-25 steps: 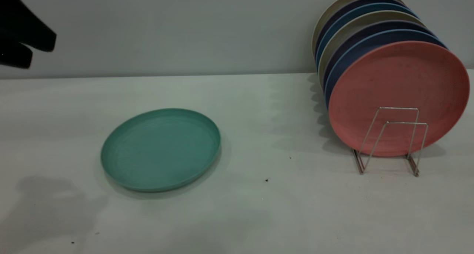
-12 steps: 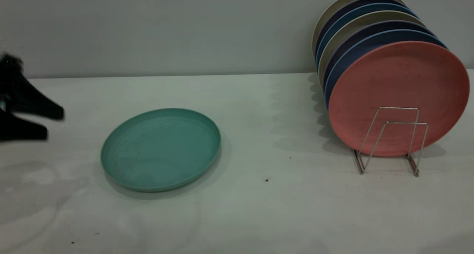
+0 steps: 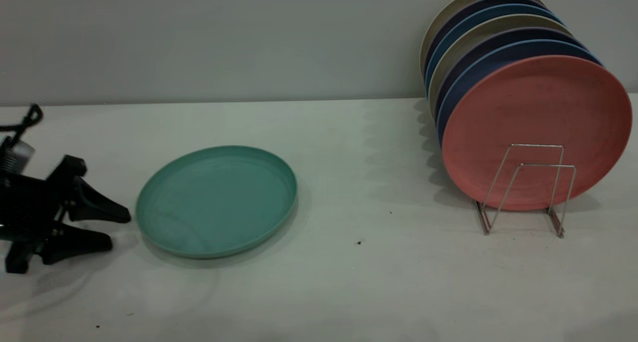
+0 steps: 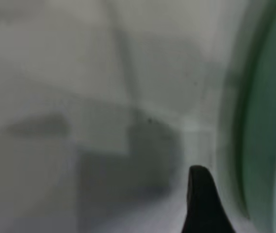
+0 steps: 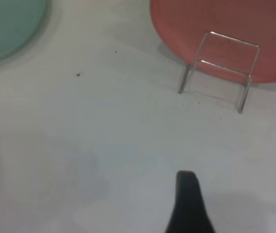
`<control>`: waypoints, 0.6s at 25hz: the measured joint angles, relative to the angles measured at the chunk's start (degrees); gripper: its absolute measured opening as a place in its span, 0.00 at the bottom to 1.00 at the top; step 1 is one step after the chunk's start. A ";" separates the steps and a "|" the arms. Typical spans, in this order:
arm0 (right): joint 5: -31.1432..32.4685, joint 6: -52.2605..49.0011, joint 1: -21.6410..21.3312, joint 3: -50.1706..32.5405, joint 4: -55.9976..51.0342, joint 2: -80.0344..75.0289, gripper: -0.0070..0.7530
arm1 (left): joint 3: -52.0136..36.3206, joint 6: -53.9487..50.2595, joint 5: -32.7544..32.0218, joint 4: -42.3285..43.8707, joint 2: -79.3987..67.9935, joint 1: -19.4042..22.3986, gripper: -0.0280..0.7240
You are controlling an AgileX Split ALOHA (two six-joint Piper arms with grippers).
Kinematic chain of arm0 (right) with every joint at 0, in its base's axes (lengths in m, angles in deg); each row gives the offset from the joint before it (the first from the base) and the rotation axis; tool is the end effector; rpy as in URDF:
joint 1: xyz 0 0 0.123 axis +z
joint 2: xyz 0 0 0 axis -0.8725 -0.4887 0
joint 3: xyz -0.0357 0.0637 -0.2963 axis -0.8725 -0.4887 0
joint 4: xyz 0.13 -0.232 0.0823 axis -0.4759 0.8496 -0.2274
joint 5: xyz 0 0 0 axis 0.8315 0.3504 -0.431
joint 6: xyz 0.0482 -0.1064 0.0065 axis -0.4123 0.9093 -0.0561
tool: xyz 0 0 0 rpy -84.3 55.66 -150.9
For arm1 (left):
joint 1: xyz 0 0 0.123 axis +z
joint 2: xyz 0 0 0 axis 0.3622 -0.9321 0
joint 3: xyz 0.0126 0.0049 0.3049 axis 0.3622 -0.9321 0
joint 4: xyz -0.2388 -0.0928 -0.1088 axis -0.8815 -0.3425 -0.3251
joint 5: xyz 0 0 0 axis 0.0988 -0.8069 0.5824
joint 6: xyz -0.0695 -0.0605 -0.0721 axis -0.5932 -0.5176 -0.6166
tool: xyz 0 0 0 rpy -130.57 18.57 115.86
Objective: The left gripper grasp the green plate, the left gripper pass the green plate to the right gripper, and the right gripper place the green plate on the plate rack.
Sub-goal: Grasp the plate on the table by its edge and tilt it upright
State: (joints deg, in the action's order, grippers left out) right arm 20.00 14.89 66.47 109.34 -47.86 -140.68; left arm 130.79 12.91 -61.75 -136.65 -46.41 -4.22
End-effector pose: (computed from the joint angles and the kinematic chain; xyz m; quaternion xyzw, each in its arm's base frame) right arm 0.2131 0.0437 0.2458 -0.1195 0.9204 0.0917 0.3607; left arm 0.3500 0.0359 -0.0318 -0.2612 0.9029 -0.3068 0.1499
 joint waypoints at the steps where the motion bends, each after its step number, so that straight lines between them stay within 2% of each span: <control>1: 0.00 0.00 0.00 0.00 0.00 0.00 0.75 | 0.30 0.17 0.00 -0.24 -0.44 -0.45 0.66; 7: 0.00 0.00 0.00 0.00 0.00 0.00 0.75 | 2.69 0.50 0.93 -0.56 -0.93 -2.86 0.66; 15: 0.00 0.00 0.00 0.00 -0.04 0.00 0.75 | 5.16 0.02 5.66 -0.71 -0.96 -6.54 0.66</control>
State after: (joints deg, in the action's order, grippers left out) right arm 20.00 14.89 66.47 109.34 -47.91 -140.68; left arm 135.95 12.93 -56.09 -137.37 -47.37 -10.76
